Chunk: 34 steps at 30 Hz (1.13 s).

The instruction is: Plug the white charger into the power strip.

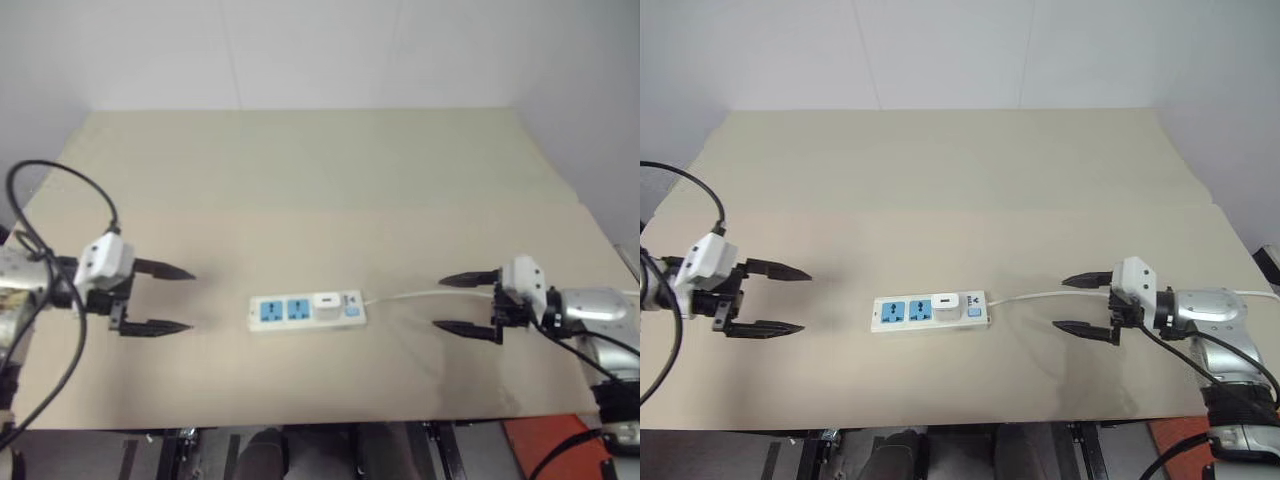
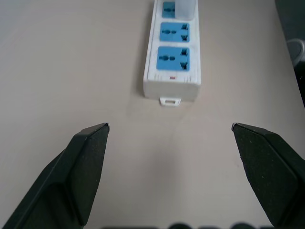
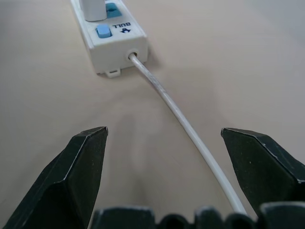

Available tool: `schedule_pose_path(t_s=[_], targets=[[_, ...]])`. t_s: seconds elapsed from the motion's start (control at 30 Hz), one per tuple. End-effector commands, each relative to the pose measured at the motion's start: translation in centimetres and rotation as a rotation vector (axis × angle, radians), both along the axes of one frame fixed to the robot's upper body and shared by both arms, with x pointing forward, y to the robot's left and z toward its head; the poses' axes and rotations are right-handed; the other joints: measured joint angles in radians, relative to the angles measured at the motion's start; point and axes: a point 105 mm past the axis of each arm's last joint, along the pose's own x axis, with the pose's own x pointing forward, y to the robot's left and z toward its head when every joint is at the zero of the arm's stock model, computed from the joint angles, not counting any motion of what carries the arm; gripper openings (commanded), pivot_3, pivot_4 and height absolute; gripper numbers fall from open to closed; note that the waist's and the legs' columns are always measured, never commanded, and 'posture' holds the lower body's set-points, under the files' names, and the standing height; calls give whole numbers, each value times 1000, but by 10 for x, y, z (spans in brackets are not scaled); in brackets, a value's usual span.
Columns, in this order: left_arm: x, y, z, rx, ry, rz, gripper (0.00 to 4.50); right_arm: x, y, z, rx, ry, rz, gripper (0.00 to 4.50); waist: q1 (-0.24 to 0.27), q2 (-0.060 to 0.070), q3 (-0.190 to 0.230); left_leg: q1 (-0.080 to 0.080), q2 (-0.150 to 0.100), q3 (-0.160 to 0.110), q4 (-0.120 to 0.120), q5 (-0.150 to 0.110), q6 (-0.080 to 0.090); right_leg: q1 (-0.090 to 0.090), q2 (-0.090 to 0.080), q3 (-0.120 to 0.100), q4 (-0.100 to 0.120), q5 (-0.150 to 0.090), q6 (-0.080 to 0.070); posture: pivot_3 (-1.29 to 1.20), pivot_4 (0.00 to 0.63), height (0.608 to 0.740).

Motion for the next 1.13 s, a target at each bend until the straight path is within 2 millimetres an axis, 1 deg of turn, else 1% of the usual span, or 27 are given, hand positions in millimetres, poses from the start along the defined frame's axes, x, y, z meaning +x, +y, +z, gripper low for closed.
schedule_pose_path(t_s=[0.03, 0.13, 0.27, 0.43, 0.57, 0.7, 0.83, 0.97, 1.13], targets=[[-3, 8, 11, 10, -39, 12, 4500, -2, -11, 20, 4, -59, -32, 4458, 1, 0, 0, 0, 0, 0, 1, 0, 0, 0, 0, 0, 0, 0, 0, 0, 150, 740], [-6, 9, 10, 18, -27, 14, 4500, -5, -18, 21, -7, -56, -47, 4458, 1, 0, 0, 0, 0, 0, 1, 0, 0, 0, 0, 0, 0, 0, 0, 0, 150, 740], [-6, 9, 10, 19, -24, 15, 4500, -7, -21, 23, -12, -54, -54, 4458, 0, 0, 0, 0, 0, 1, 4, 0, 0, 0, 0, 0, 0, 0, 0, 0, 150, 740], [-5, 6, 9, 5, -17, 13, 4500, -9, -20, 23, -8, -42, -56, 4458, 1, 0, 0, 1, 0, 1, 7, 0, 0, 2, 1, 0, 1, 0, 0, 0, 150, 740], [-6, 3, 7, -1, -12, 11, 4500, -9, -20, 24, -13, -42, -58, 4458, 1, 0, 0, 6, 0, 0, 7, 0, 1, 7, 1, 0, 1, 0, 0, 0, 150, 740], [-8, 1, 5, -11, -5, 14, 4500, -8, -19, 25, -15, -46, -60, 4458, 0, 0, 0, 8, 0, 0, 7, -1, 1, 9, 1, 0, 1, 0, 0, 0, 150, 740], [-9, -1, 4, -15, -6, 13, 4500, -7, -18, 25, -22, -52, -61, 4458, 0, 0, 0, 8, 1, 0, 8, -1, 1, 9, 1, 0, 1, 0, 0, 0, 150, 740], [-11, 1, 2, 8, 30, 13, 4500, -7, -18, 26, -26, -53, -61, 4458, 1, 0, 0, 8, 1, 1, 9, -1, 1, 9, 1, 0, 2, 0, 0, 0, 150, 740], [-8, -1, 2, -1, 23, 24, 4500, -7, -17, 27, -27, -57, -60, 4458, 1, 0, 0, 8, 1, 0, 12, -1, 3, 10, 1, 0, 3, 0, 0, 0, 150, 740]])
